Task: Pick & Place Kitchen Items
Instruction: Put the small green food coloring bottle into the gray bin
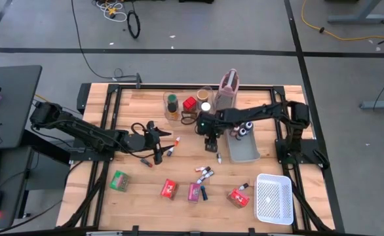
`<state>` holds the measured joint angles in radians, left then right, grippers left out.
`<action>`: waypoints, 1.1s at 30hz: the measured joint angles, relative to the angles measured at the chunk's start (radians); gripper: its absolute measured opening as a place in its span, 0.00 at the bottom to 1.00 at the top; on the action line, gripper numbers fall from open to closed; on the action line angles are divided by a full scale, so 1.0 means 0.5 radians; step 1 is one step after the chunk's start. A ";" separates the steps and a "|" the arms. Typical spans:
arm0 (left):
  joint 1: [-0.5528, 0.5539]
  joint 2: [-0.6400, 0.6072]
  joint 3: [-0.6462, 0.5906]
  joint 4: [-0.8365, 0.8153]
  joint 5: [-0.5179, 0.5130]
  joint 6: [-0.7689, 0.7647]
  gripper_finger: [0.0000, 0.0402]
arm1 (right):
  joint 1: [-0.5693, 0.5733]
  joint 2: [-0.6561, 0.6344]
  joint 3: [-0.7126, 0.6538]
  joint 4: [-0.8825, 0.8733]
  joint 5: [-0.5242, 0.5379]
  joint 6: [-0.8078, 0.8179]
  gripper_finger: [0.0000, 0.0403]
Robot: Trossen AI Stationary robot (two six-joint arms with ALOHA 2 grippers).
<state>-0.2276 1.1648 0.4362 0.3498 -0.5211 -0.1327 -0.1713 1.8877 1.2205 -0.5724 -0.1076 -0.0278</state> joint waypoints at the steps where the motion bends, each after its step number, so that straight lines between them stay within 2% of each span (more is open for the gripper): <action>1: 0.000 0.000 0.000 0.000 0.000 -0.002 0.66 | -0.010 0.000 0.000 -0.001 0.021 -0.028 0.51; 8: 0.000 0.000 0.000 0.000 0.002 -0.004 0.66 | -0.026 0.000 0.000 0.002 0.222 -0.306 0.51; 12: 0.000 0.000 0.000 0.000 0.002 -0.004 0.66 | -0.030 0.000 0.000 0.002 0.300 -0.314 0.51; 16: 0.000 0.000 0.000 0.000 0.003 -0.004 0.66 | -0.024 0.002 0.000 0.000 0.178 -0.274 0.51; 26: 0.000 0.000 0.000 0.000 0.003 -0.007 0.66 | 0.010 0.148 0.007 0.005 0.342 -0.358 0.51; 30: 0.000 0.000 0.000 0.007 0.003 -0.006 0.66 | 0.003 0.152 0.008 0.003 0.288 -0.299 0.49; 33: 0.000 0.000 0.000 0.015 0.004 -0.006 0.66 | 0.003 0.154 0.008 -0.009 0.247 -0.229 0.44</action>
<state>-0.2276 1.1648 0.4362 0.3574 -0.5190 -0.1356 -0.1699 1.9650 1.2243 -0.5771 0.0158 -0.1425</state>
